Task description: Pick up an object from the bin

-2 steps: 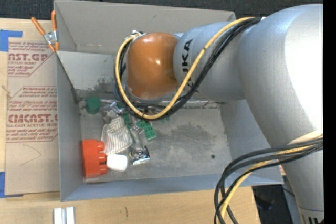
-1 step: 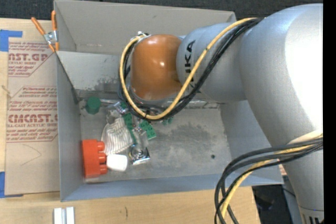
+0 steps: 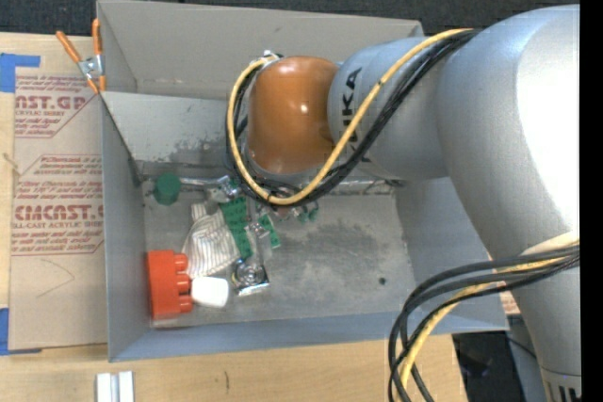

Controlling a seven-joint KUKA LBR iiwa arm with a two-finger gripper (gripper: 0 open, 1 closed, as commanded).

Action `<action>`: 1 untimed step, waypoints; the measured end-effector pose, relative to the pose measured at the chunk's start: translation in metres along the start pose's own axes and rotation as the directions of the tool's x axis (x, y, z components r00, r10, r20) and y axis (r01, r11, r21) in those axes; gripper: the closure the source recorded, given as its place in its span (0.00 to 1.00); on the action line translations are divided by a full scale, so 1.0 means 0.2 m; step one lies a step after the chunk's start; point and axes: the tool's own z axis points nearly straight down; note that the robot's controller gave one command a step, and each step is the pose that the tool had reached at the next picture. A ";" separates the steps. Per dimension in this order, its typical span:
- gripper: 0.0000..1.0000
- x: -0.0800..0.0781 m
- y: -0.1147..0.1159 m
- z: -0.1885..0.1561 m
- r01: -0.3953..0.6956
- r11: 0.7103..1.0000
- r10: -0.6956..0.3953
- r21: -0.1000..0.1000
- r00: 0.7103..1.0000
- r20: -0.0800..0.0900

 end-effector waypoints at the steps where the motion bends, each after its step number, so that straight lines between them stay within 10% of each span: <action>1: 0.00 0.05 -0.10 -0.03 0.109 0.994 -0.109 0.001 0.994 0.002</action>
Offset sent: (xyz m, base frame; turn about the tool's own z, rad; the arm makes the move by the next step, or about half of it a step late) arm 0.0028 -0.0140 -0.0125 0.2436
